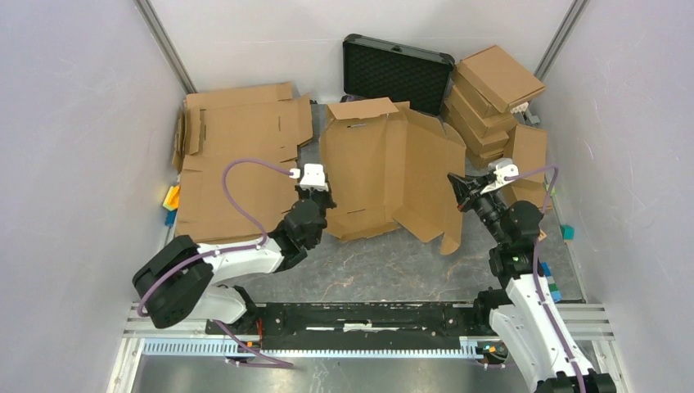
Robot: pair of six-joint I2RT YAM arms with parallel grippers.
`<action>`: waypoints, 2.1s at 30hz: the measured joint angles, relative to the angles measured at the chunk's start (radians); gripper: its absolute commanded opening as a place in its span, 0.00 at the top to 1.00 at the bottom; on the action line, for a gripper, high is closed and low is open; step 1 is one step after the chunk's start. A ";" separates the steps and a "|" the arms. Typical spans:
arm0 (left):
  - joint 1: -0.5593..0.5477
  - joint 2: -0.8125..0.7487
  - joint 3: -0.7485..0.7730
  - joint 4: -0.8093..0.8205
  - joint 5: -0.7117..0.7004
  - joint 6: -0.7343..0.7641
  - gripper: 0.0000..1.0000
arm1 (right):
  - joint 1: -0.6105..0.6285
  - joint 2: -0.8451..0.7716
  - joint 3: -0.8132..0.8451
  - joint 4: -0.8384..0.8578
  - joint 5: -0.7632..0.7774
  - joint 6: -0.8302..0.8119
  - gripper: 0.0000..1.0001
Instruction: Fold the paper box
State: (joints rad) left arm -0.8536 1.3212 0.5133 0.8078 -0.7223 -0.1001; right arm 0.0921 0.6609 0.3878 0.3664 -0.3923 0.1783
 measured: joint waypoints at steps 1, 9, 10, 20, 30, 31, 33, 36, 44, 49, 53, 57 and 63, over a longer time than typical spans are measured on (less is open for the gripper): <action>-0.016 0.011 -0.002 0.023 -0.026 0.020 0.98 | 0.001 -0.012 -0.007 -0.006 0.006 -0.006 1.00; -0.149 0.141 -0.022 0.273 -0.154 0.203 0.98 | 0.005 -0.063 -0.022 -0.041 0.031 -0.037 1.00; -0.162 0.153 -0.022 0.283 -0.156 0.212 0.98 | 0.005 -0.069 -0.025 -0.042 0.031 -0.038 1.00; -0.193 0.127 0.017 0.040 -0.154 0.070 0.61 | 0.006 -0.165 -0.082 -0.056 0.046 -0.038 1.00; -0.192 0.122 0.086 -0.335 -0.027 -0.067 0.31 | 0.008 -0.187 -0.114 -0.105 0.090 -0.037 1.00; -0.191 0.121 0.092 -0.359 -0.002 -0.071 0.24 | 0.008 -0.189 -0.117 -0.107 0.094 -0.037 1.00; -0.188 0.121 0.097 -0.400 0.048 -0.080 0.15 | 0.009 -0.192 -0.123 -0.114 0.103 -0.037 1.00; -0.187 0.127 0.101 -0.455 0.117 -0.085 0.11 | 0.009 -0.192 -0.129 -0.122 0.107 -0.037 1.00; -0.183 0.191 0.171 -0.573 0.237 -0.095 0.00 | 0.009 -0.203 -0.134 -0.143 0.110 -0.037 1.00; -0.182 0.237 0.185 -0.596 0.272 -0.094 0.00 | 0.009 -0.203 -0.135 -0.150 0.110 -0.038 1.00; -0.186 0.277 0.198 -0.612 0.279 -0.092 0.00 | 0.009 -0.203 -0.135 -0.156 0.110 -0.038 1.00; -0.203 0.301 0.212 -0.621 0.271 -0.077 0.00 | 0.009 -0.203 -0.135 -0.165 0.110 -0.042 1.00; -0.222 0.311 0.220 -0.624 0.263 -0.059 0.00 | 0.009 -0.197 -0.134 -0.170 0.110 -0.053 1.00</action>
State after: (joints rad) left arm -1.0756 1.6318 0.7338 0.1833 -0.4595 -0.1589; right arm 0.1009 0.4637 0.2539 0.1963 -0.2821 0.1253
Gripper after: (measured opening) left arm 0.994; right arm 0.014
